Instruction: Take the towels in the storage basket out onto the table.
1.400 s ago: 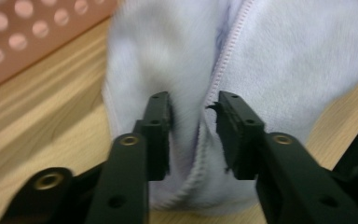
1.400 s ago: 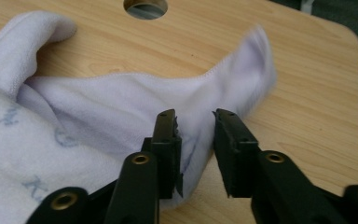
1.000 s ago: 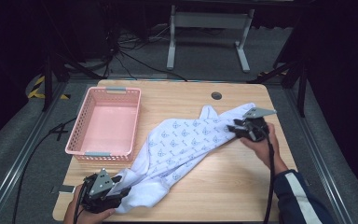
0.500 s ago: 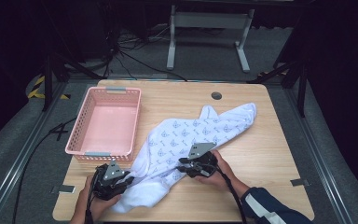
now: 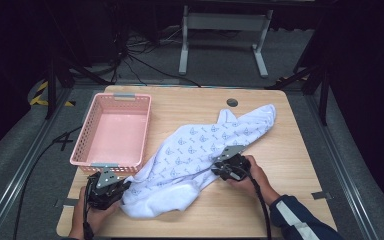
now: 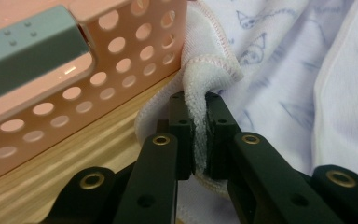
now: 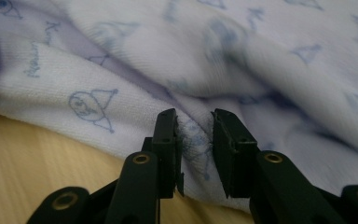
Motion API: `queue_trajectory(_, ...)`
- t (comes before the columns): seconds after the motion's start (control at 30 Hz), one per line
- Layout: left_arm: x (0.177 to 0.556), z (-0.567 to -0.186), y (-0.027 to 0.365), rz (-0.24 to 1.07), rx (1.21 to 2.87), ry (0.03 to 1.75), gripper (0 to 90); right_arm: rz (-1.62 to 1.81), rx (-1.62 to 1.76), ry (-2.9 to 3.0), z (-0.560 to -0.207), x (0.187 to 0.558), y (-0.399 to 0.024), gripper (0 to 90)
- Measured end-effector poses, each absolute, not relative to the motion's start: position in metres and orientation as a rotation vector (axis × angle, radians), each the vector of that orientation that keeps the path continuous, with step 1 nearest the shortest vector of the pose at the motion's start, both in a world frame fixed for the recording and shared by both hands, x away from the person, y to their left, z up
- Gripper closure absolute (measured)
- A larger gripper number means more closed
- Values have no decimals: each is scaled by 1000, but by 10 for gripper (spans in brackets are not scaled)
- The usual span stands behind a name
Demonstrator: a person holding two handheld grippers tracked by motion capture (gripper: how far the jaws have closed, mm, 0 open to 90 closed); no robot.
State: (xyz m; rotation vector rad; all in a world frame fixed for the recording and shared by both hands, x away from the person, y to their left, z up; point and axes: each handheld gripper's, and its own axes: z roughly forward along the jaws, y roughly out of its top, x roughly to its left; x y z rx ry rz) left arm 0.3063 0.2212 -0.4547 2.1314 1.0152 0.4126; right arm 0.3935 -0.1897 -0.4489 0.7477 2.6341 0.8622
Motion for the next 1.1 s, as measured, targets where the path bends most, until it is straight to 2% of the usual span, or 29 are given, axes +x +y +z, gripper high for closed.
queue_trajectory(0.27,302,-456,208,377,2164,970,838,763,831,2553,-445,411,-228,728)
queue_trajectory(0.4,301,-457,203,380,2159,964,781,752,852,2520,-445,418,-235,709)
queue_trajectory(0.43,301,-455,203,389,2167,963,729,765,846,2517,-444,417,-235,691)
queue_trajectory(0.63,294,-446,201,458,2149,902,587,1055,812,2525,-423,396,-230,613)
queue_trajectory(0.8,298,-449,199,438,2156,903,548,1178,657,2586,-415,370,-205,514)
queue_trajectory(0.9,303,-453,195,423,2193,898,585,1138,606,2655,-425,359,-185,447)
queue_trajectory(0.97,305,-454,194,413,2200,901,618,1116,611,2649,-429,359,-183,464)
queue_trajectory(1.03,309,-456,195,397,2214,907,642,1035,647,2664,-442,363,-181,612)
queue_trajectory(1.07,311,-456,197,380,2230,909,649,1040,639,2682,-444,363,-182,651)
queue_trajectory(1.1,311,-456,197,380,2230,909,682,1040,639,2682,-444,363,-182,651)
